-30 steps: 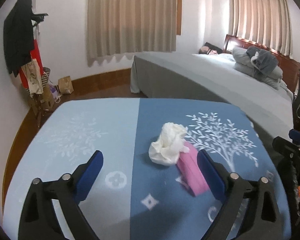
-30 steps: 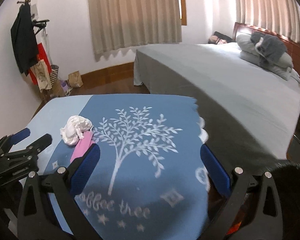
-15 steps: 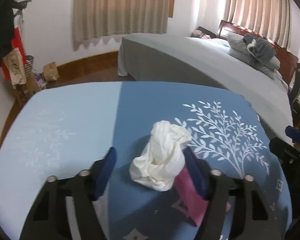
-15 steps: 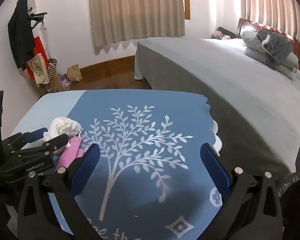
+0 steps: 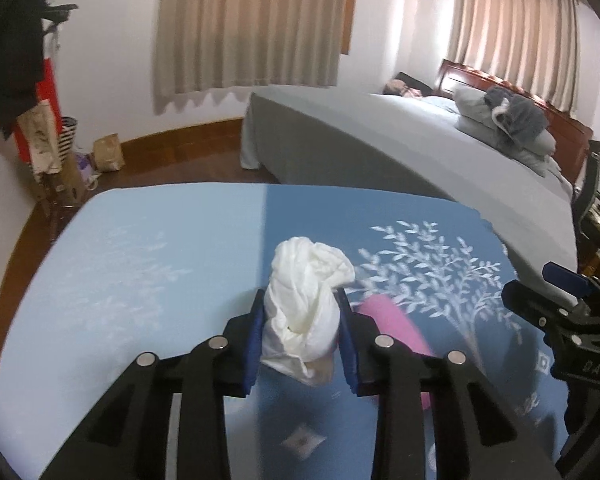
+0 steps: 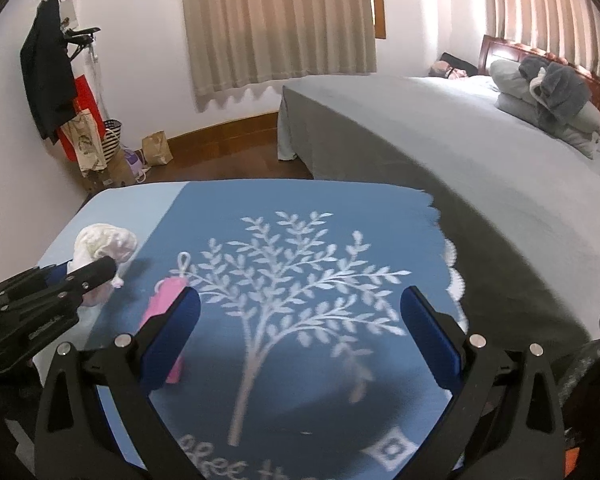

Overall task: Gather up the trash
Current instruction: 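Grasp the white tissue with the left tool, then grasp the pink pouch with the right tool while the left tool holds the tissue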

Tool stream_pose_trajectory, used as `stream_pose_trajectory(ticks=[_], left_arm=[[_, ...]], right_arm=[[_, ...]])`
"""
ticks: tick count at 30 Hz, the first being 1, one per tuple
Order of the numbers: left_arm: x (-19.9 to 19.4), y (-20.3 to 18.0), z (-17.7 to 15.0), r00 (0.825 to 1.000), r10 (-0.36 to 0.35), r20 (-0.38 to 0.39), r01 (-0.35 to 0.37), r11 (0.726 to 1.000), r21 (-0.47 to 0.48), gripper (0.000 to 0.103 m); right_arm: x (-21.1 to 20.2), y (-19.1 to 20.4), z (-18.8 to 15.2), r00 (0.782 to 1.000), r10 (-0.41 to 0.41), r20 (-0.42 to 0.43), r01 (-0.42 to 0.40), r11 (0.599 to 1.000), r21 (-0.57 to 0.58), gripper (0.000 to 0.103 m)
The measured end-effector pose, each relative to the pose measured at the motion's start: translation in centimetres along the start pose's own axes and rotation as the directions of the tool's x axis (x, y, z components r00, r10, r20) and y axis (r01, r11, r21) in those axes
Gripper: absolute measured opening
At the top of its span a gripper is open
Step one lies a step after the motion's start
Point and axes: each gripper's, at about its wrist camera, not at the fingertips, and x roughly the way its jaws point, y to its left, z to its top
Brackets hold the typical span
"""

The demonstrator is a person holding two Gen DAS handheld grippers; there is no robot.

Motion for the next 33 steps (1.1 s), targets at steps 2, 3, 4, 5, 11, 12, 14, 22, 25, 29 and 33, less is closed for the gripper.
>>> stream_pose_trajectory(ticks=[2, 3, 4, 5, 11, 12, 14, 22, 25, 29, 33], left_arm=[[-0.4, 1.0, -0.4, 1.000, 0.025, 0.000, -0.025, 1.000, -0.005, 0.033], [-0.7, 1.5, -0.7, 0.999, 0.035, -0.002, -0.035, 0.999, -0.008, 0.033], [-0.8, 1.8, -0.9, 0.999, 0.042, -0.005, -0.042, 0.999, -0.012, 0.033], [-1.0, 2.3, -1.2, 0.999, 0.052, -0.009, -0.052, 0.999, -0.015, 0.033], [-1.7, 4.7, -2.3, 0.996, 0.090, -0.026, -0.091, 0.995, -0.045, 0.033], [-1.8, 5.0, -2.5, 0.995, 0.092, -0.027, -0.093, 0.994, -0.048, 0.033], [-2.0, 5.3, -2.7, 0.995, 0.095, -0.027, -0.096, 0.994, -0.052, 0.033], [-2.3, 5.5, -3.3, 0.995, 0.093, -0.027, -0.094, 0.994, -0.062, 0.033], [-2.5, 5.4, -3.3, 0.996, 0.090, -0.028, -0.092, 0.994, -0.067, 0.033], [-2.8, 5.1, -3.3, 0.996, 0.090, -0.025, -0.091, 0.994, -0.067, 0.033], [-3.3, 4.6, -3.2, 0.996, 0.090, -0.017, -0.091, 0.994, -0.062, 0.033]], right_arm=[[0.3, 1.1, -0.2, 1.000, 0.016, -0.007, -0.016, 1.000, -0.006, 0.097], [0.4, 1.6, -0.3, 1.000, 0.023, -0.012, -0.023, 1.000, -0.010, 0.097], [0.7, 2.3, -0.5, 0.999, 0.033, -0.020, -0.033, 0.999, -0.015, 0.097], [0.9, 2.8, -0.6, 0.999, 0.039, -0.026, -0.039, 0.999, -0.019, 0.097], [2.5, 5.8, -1.2, 0.995, 0.066, -0.080, -0.070, 0.996, -0.051, 0.097], [2.7, 6.1, -1.2, 0.994, 0.067, -0.086, -0.072, 0.996, -0.054, 0.097], [3.1, 6.7, -1.2, 0.992, 0.074, -0.103, -0.080, 0.995, -0.061, 0.091], [4.5, 8.3, -1.5, 0.978, 0.091, -0.189, -0.107, 0.991, -0.076, 0.063], [4.5, 8.9, -1.6, 0.974, 0.112, -0.197, -0.131, 0.987, -0.088, 0.045], [4.1, 9.0, -1.8, 0.968, 0.140, -0.206, -0.159, 0.984, -0.080, 0.026], [3.1, 8.7, -1.9, 0.968, 0.155, -0.196, -0.171, 0.983, -0.069, 0.022]])
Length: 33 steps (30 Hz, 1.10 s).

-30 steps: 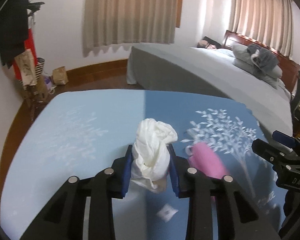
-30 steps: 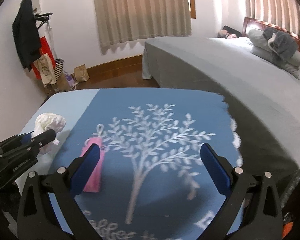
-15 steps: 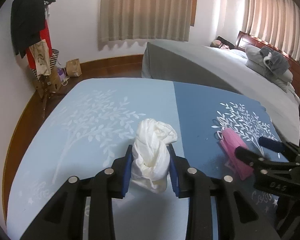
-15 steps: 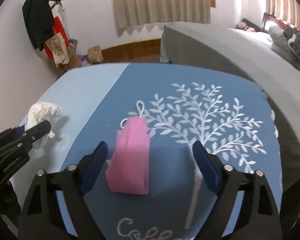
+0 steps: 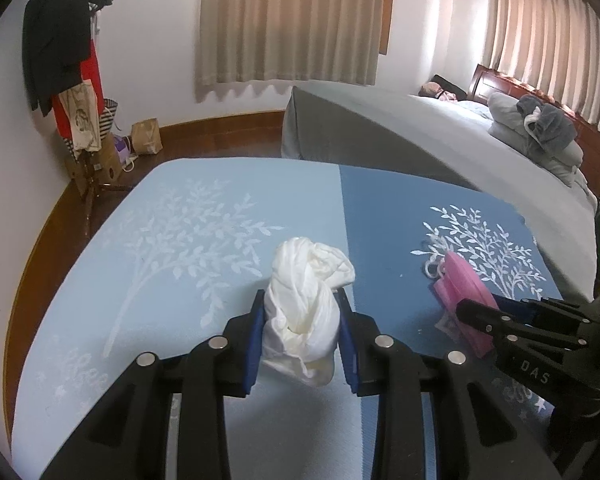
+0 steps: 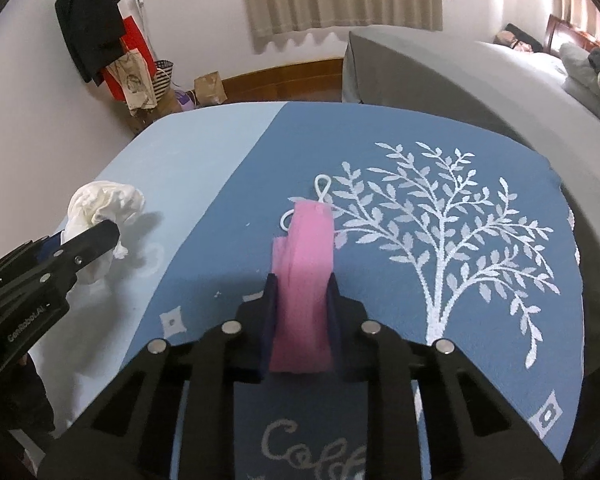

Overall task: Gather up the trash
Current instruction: 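Grasp the pink pouch with the right tool while the left tool holds the tissue, then carry the white tissue and pink pouch over the bin with both tools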

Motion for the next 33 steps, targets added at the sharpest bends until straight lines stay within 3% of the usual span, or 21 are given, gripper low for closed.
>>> stream_pose_trajectory(ticks=[13, 33], left_arm=[[-4.0, -3.8, 0.0, 0.998, -0.031, 0.047, 0.029, 0.999, 0.033, 0.033], [-11.8, -12.2, -1.7, 0.981, -0.172, 0.089, 0.163, 0.981, 0.105, 0.033]], right_arm=[[-8.0, -2.5, -1.1, 0.993, 0.001, 0.121, -0.006, 0.999, 0.045, 0.022], [-20.1, -5.9, -6.1, 0.970, -0.056, 0.235, 0.037, 0.995, 0.088, 0.022]])
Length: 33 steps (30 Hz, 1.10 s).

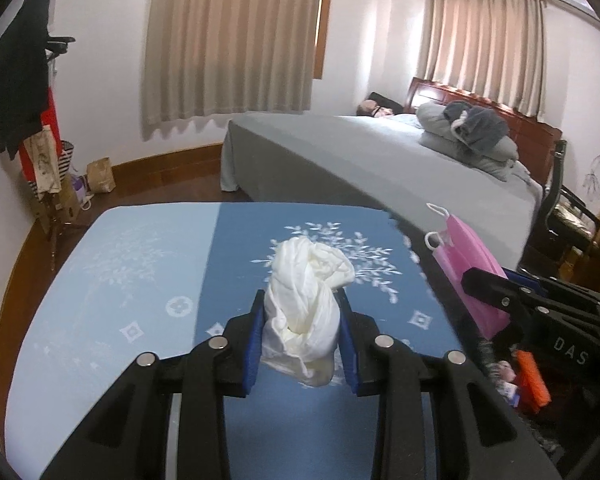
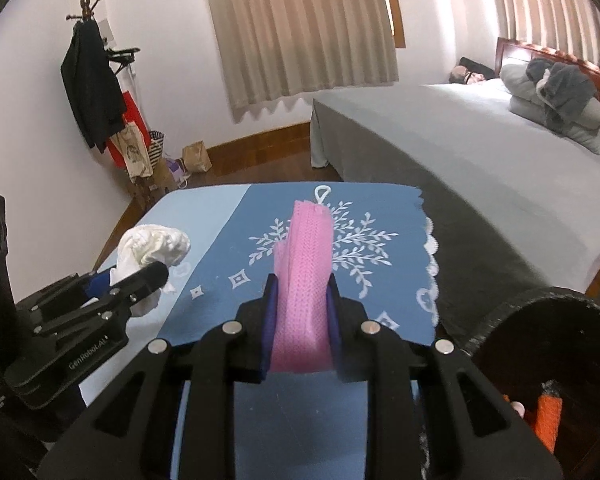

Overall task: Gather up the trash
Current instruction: 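Carry the white tissue and pink pouch over the bin with both tools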

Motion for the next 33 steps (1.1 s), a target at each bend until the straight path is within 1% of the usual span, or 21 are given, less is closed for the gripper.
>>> stream_pose_trajectory(ticks=[8, 18, 23, 33], left_arm=[[-2.6, -2.7, 0.1, 0.999, -0.038, 0.021, 0.038, 0.999, 0.020, 0.033], [-5.2, -7.1, 0.0, 0.993, -0.113, 0.036, 0.109, 0.990, 0.088, 0.033], [-6.5, -9.7, -0.1, 0.988, -0.148, 0.049, 0.141, 0.982, 0.122, 0.033], [-8.1, -13.6, -0.4, 0.979, -0.191, 0.066, 0.178, 0.969, 0.171, 0.033]], right_arm=[[-4.0, -1.0, -0.7, 0.999, -0.022, 0.037, 0.022, 1.000, 0.001, 0.022], [-8.9, -3.1, -2.2, 0.995, -0.065, 0.072, 0.063, 0.998, 0.027, 0.022], [-10.8, -4.2, -2.7, 0.992, -0.088, 0.090, 0.084, 0.995, 0.047, 0.022], [-14.0, -5.9, -4.0, 0.983, -0.137, 0.122, 0.129, 0.989, 0.077, 0.022]])
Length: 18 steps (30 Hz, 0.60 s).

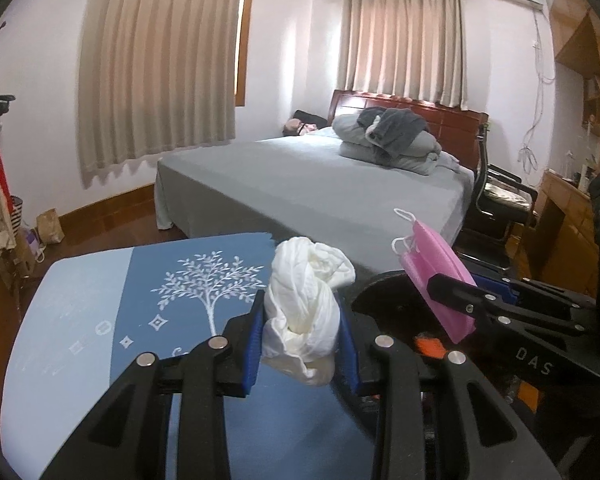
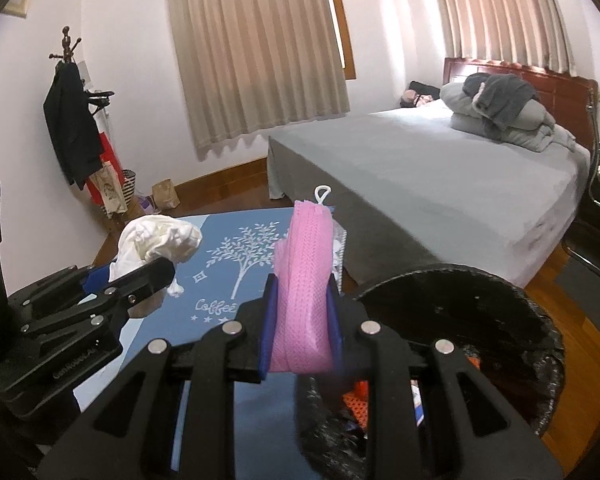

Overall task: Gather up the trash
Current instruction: 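Carry the white tissue and pink pouch over the bin with both tools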

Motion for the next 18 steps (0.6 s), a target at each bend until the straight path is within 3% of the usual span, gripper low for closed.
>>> stream_pose_trajectory(ticks=[18], left_arm=[[-0.5, -5.5, 0.7, 0.996, -0.083, 0.026, 0.081, 0.995, 0.067, 0.033]], right_arm=[[-4.1, -4.1, -1.4, 0.994, -0.100, 0.044, 0.098, 0.994, 0.044, 0.022]])
